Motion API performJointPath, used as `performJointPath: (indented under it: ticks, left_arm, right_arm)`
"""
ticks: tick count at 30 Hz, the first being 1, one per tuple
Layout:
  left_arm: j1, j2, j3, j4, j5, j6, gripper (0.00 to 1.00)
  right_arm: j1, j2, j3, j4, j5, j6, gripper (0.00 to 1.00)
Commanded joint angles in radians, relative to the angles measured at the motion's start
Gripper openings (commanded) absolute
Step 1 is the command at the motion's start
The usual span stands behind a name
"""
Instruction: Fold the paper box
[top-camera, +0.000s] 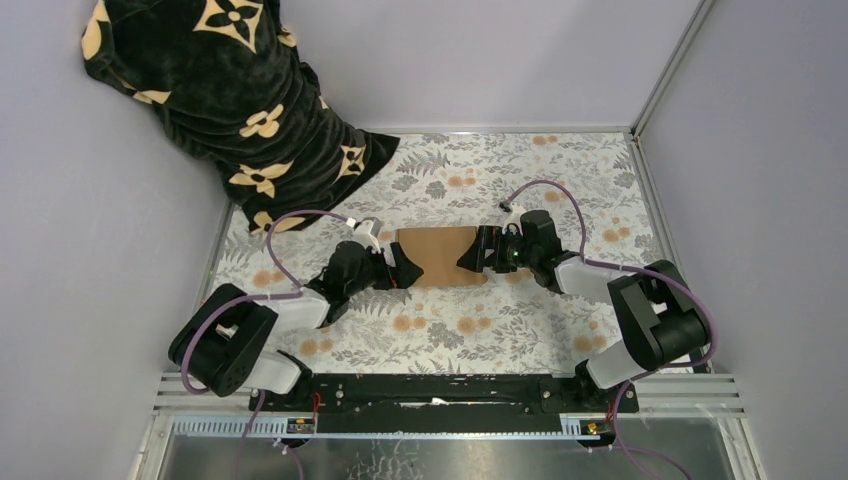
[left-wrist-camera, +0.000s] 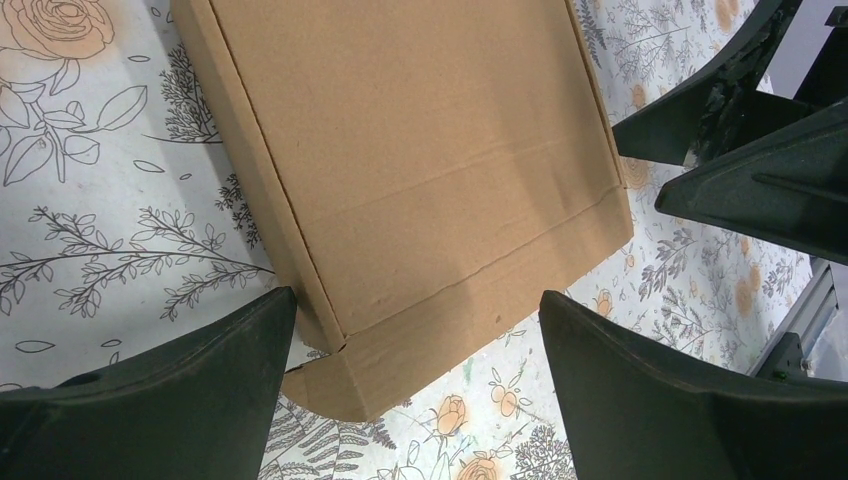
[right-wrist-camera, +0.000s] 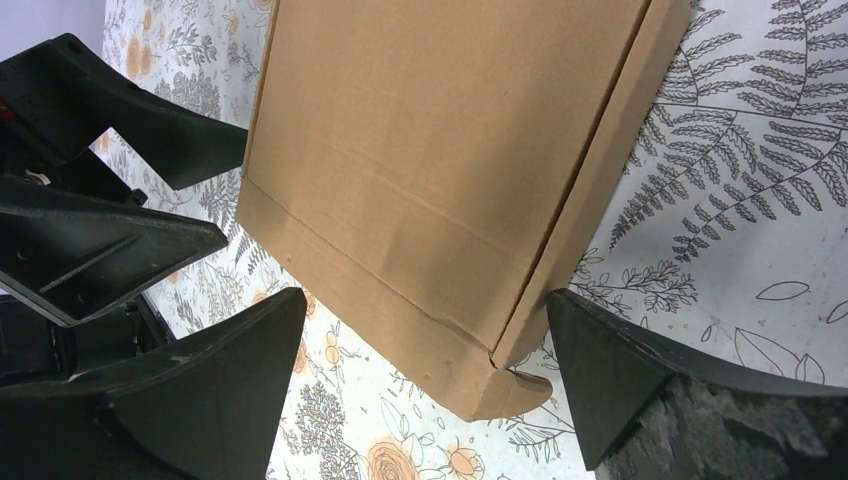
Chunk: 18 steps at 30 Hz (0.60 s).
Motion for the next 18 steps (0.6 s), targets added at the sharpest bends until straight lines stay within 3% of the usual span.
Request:
performJointPath:
  ticks: [1,18]
  left_arm:
    - [0.008,0.011,-0.001,0.072,0.02,-0.005,0.98]
    - [0.008,-0.038,0.002,0.039,0.025,-0.002,0.98]
  right_arm:
    - [-0.004,0.003,-0.001,0.046,-0.033,0.01,1.0]
    - [-0.004,-0.075,-0.014,0.008,-0.034,0.013,1.0]
